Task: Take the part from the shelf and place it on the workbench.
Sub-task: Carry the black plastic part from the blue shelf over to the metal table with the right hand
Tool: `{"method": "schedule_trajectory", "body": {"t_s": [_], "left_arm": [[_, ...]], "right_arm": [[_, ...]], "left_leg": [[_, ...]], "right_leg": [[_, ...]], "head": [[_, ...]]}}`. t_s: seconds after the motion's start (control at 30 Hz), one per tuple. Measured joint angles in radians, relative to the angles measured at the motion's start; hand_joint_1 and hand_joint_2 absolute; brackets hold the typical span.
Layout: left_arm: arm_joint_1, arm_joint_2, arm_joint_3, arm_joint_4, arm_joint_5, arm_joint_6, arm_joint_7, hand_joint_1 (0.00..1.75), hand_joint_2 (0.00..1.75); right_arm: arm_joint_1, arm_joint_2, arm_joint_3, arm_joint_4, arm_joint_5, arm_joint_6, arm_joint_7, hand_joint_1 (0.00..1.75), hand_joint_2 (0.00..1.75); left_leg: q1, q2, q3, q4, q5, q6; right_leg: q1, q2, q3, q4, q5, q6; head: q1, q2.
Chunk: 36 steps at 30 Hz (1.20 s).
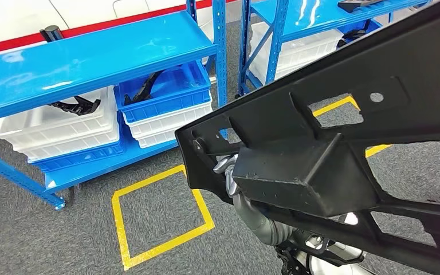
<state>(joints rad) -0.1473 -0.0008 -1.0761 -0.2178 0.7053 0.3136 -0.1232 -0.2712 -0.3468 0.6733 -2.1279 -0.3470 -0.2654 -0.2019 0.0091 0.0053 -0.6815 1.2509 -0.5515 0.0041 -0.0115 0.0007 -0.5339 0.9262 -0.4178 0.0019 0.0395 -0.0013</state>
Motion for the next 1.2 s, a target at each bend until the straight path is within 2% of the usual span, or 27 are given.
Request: {"method": "schedule_trajectory", "body": {"t_s": [0.03, 0.07, 0.13, 0.17, 0.2, 0.23, 0.3, 0.33, 0.4, 0.43, 0.47, 0.5, 0.53, 0.57, 0.6, 0.67, 0.7, 0.8, 0.83, 0.87, 0.93, 0.97, 1.0, 1.03, 1.07, 1.13, 1.2], "left_arm": [[0.000, 0.000, 0.000, 0.000, 0.000, 0.000, 0.000, 0.00, 1.75], [0.000, 0.000, 0.000, 0.000, 0.000, 0.000, 0.000, 0.00, 1.75], [-0.002, 0.001, 0.000, 0.000, 0.000, 0.000, 0.000, 0.00, 1.75], [-0.003, 0.001, 0.000, 0.000, 0.000, 0.000, 0.000, 0.00, 1.75], [-0.004, 0.001, 0.000, 0.000, 0.000, 0.000, 0.000, 0.00, 1.75], [-0.004, 0.002, 0.000, 0.000, 0.000, 0.000, 0.000, 0.00, 1.75], [-0.002, 0.000, 0.000, 0.000, 0.000, 0.000, 0.000, 0.00, 1.75], [-0.002, 0.000, 0.000, 0.000, 0.000, 0.000, 0.000, 0.00, 1.75], [-0.002, -0.001, 0.000, 0.000, 0.000, 0.000, 0.000, 0.00, 1.75], [-0.002, -0.001, 0.000, 0.000, 0.000, 0.000, 0.000, 0.00, 1.75], [-0.001, -0.001, 0.000, 0.000, 0.000, 0.000, 0.000, 0.00, 1.75], [-0.001, -0.001, 0.000, 0.000, 0.000, 0.000, 0.000, 0.00, 1.75], [0.000, -0.001, 0.000, 0.000, 0.000, 0.000, 0.000, 0.00, 1.75], [0.001, -0.002, 0.000, 0.000, 0.000, 0.000, 0.001, 0.00, 1.75], [0.002, -0.001, 0.000, 0.000, 0.000, 0.000, 0.002, 0.00, 1.75], [0.003, -0.001, 0.000, 0.000, 0.000, 0.000, 0.003, 0.00, 1.75], [0.003, -0.001, 0.000, 0.000, 0.000, 0.000, 0.003, 0.00, 1.75], [0.004, 0.000, 0.000, 0.000, 0.000, 0.002, 0.003, 0.00, 1.75], [0.004, 0.001, 0.000, 0.000, 0.001, 0.002, 0.002, 0.00, 1.75], [0.004, 0.001, 0.000, 0.000, 0.001, 0.003, 0.001, 0.00, 1.75], [0.002, 0.002, 0.000, 0.000, 0.002, 0.003, -0.001, 0.00, 1.75], [0.001, 0.002, 0.000, 0.000, 0.002, 0.003, -0.002, 0.00, 1.75], [0.001, 0.002, 0.000, 0.000, 0.002, 0.003, -0.002, 0.00, 1.75], [0.000, 0.002, 0.000, 0.000, 0.002, 0.004, -0.003, 0.00, 1.75], [0.000, 0.002, 0.000, 0.000, 0.002, 0.004, -0.003, 0.00, 1.75], [-0.002, 0.002, 0.000, 0.000, 0.002, 0.005, -0.003, 0.00, 1.75], [-0.005, 0.003, 0.000, 0.000, 0.002, 0.007, -0.004, 0.00, 1.75]], "right_arm": [[0.001, 0.000, 0.000, 0.000, 0.000, -0.001, 0.000, 1.75, 1.75], [0.001, 0.000, 0.000, 0.000, 0.000, -0.002, 0.000, 1.75, 1.75], [0.002, 0.000, 0.000, -0.001, 0.001, -0.003, 0.000, 1.75, 1.75], [0.002, 0.000, 0.000, -0.002, 0.001, -0.004, 0.000, 1.75, 1.75], [0.002, 0.000, 0.000, -0.003, 0.001, -0.004, 0.000, 1.75, 1.75], [0.002, 0.000, 0.000, -0.004, 0.001, -0.004, 0.000, 1.75, 1.75], [0.002, 0.000, -0.001, -0.004, 0.002, -0.004, -0.001, 1.75, 1.75], [0.003, 0.000, -0.001, -0.004, 0.002, -0.005, -0.001, 1.75, 1.75], [0.006, -0.001, -0.001, -0.004, 0.002, -0.006, -0.001, 1.75, 1.75], [0.008, 0.000, -0.002, -0.004, 0.002, -0.007, -0.001, 1.75, 1.75], [0.011, 0.000, -0.002, -0.004, 0.002, -0.007, -0.002, 1.75, 1.75], [0.014, 0.000, -0.002, -0.004, 0.002, -0.007, -0.002, 1.75, 1.75], [0.016, 0.000, -0.002, -0.004, 0.002, -0.008, -0.003, 1.75, 1.75], [0.017, 0.000, -0.002, -0.004, 0.002, -0.008, -0.004, 1.75, 1.75], [0.018, 0.000, -0.002, -0.004, 0.002, -0.008, -0.006, 1.75, 1.75], [0.018, 0.000, -0.002, -0.004, 0.002, -0.008, -0.010, 1.75, 1.75], [0.019, 0.000, -0.002, -0.004, 0.003, -0.008, -0.011, 1.75, 1.75], [0.024, 0.000, -0.002, -0.005, 0.002, -0.008, -0.015, 1.75, 1.75], [0.025, 0.000, -0.002, -0.005, 0.002, -0.008, -0.015, 1.75, 1.75], [0.026, 0.000, -0.002, -0.005, 0.002, -0.008, -0.016, 1.75, 1.75], [0.027, 0.000, -0.002, -0.005, 0.002, -0.007, -0.018, 1.75, 1.75], [0.028, 0.000, -0.002, -0.005, 0.002, -0.007, -0.018, 1.75, 1.75], [0.030, 0.000, -0.002, -0.005, 0.002, -0.007, -0.019, 1.75, 1.75], [0.031, 0.000, -0.002, -0.005, 0.001, -0.007, -0.019, 1.75, 1.75], [0.031, 0.001, -0.002, -0.005, 0.001, -0.007, -0.020, 1.75, 1.75], [0.032, 0.001, -0.002, -0.005, 0.001, -0.007, -0.021, 1.75, 1.75], [0.031, 0.001, -0.002, -0.005, 0.001, -0.007, -0.022, 1.75, 1.75]], "left_leg": [[0.000, 0.000, 0.018, -0.004, 0.017, 0.001], [0.000, 0.000, 0.055, -0.047, 0.045, 0.004], [-0.004, -0.002, 0.166, -0.209, 0.083, 0.016], [-0.007, -0.003, 0.212, -0.282, 0.087, 0.023], [-0.010, -0.004, 0.240, -0.330, 0.086, 0.029], [-0.013, -0.005, 0.248, -0.351, 0.084, 0.032], [-0.011, -0.003, 0.235, -0.353, 0.098, 0.042], [-0.009, -0.001, 0.225, -0.354, 0.108, 0.049], [-0.006, 0.002, 0.203, -0.356, 0.129, 0.060], [-0.007, 0.002, 0.191, -0.356, 0.139, 0.063], [-0.009, 0.003, 0.179, -0.354, 0.148, 0.064], [-0.010, 0.003, 0.168, -0.353, 0.156, 0.064], [-0.010, 0.003, 0.156, -0.350, 0.164, 0.063], [-0.010, 0.004, 0.144, -0.346, 0.170, 0.061], [-0.010, 0.003, 0.134, -0.340, 0.176, 0.058], [-0.012, 0.002, 0.116, -0.328, 0.184, 0.051], [-0.014, 0.002, 0.111, -0.323, 0.188, 0.046], [-0.013, 0.001, 0.099, -0.316, 0.200, 0.028], [-0.011, 0.001, 0.091, -0.301, 0.184, 0.021], [-0.009, 0.000, 0.076, -0.266, 0.151, 0.014], [-0.004, -0.001, 0.032, -0.138, 0.055, 0.001], [-0.003, -0.001, 0.012, -0.068, 0.019, -0.003], [-0.002, -0.001, 0.002, -0.020, 0.005, -0.006], [-0.002, -0.001, 0.008, -0.004, 0.012, -0.006], [-0.002, -0.001, 0.034, -0.029, 0.035, -0.005], [-0.004, -0.002, 0.133, -0.173, 0.085, 0.005], [-0.010, -0.003, 0.214, -0.309, 0.098, 0.019]], "right_leg": [[0.001, 0.000, -0.012, 0.000, 0.009, 0.001], [0.001, 0.001, -0.024, 0.001, 0.018, 0.003], [0.003, 0.002, -0.041, 0.001, 0.035, 0.009], [0.004, 0.002, -0.046, 0.001, 0.043, 0.014], [0.005, 0.002, -0.050, 0.000, 0.051, 0.018], [0.005, 0.001, -0.053, -0.001, 0.059, 0.024], [0.005, 0.002, -0.061, 0.000, 0.066, 0.035], [0.004, 0.002, -0.072, 0.018, 0.047, 0.040], [0.001, 0.003, -0.111, 0.114, -0.040, 0.047], [0.000, 0.003, -0.134, 0.188, -0.091, 0.050], [-0.001, 0.002, -0.150, 0.256, -0.123, 0.053], [-0.001, 0.002, -0.155, 0.302, -0.133, 0.055], [-0.001, 0.002, -0.142, 0.312, -0.121, 0.055], [-0.001, 0.002, -0.109, 0.281, -0.095, 0.054], [-0.001, 0.002, -0.059, 0.217, -0.069, 0.052], [0.002, 0.003, 0.040, 0.071, -0.056, 0.047], [0.004, 0.003, 0.066, 0.025, -0.062, 0.043], [0.006, 0.004, 0.064, 0.003, -0.060, 0.024], [0.004, 0.003, 0.058, 0.004, -0.053, 0.016], [0.003, 0.001, 0.049, 0.003, -0.044, 0.008], [0.002, 0.000, 0.028, 0.003, -0.028, 0.000], [0.002, 0.000, 0.018, 0.003, -0.020, -0.001], [0.003, 0.000, 0.008, 0.004, -0.014, -0.001], [0.003, 0.000, -0.002, 0.004, -0.007, 0.000], [0.003, 0.001, -0.010, 0.004, 0.000, 0.002], [0.004, 0.001, -0.020, 0.004, 0.011, 0.006], [0.006, 0.000, -0.027, 0.005, 0.020, 0.015]], "head": [[0.000, 0.000], [0.000, 0.000], [0.000, 0.000], [0.001, 0.000], [0.001, 0.000], [0.001, 0.000], [0.001, 0.000], [0.003, 0.000], [0.005, 0.000], [0.006, 0.000], [0.006, 0.000], [0.006, 0.000], [0.006, 0.000], [0.006, 0.000], [0.006, 0.000], [0.006, 0.000], [0.005, 0.000], [0.005, 0.000], [0.005, 0.000], [0.004, 0.000], [0.003, 0.000], [0.003, 0.000], [0.002, 0.000], [0.002, 0.000], [0.002, 0.000], [0.002, 0.000], [0.003, 0.000]]}}
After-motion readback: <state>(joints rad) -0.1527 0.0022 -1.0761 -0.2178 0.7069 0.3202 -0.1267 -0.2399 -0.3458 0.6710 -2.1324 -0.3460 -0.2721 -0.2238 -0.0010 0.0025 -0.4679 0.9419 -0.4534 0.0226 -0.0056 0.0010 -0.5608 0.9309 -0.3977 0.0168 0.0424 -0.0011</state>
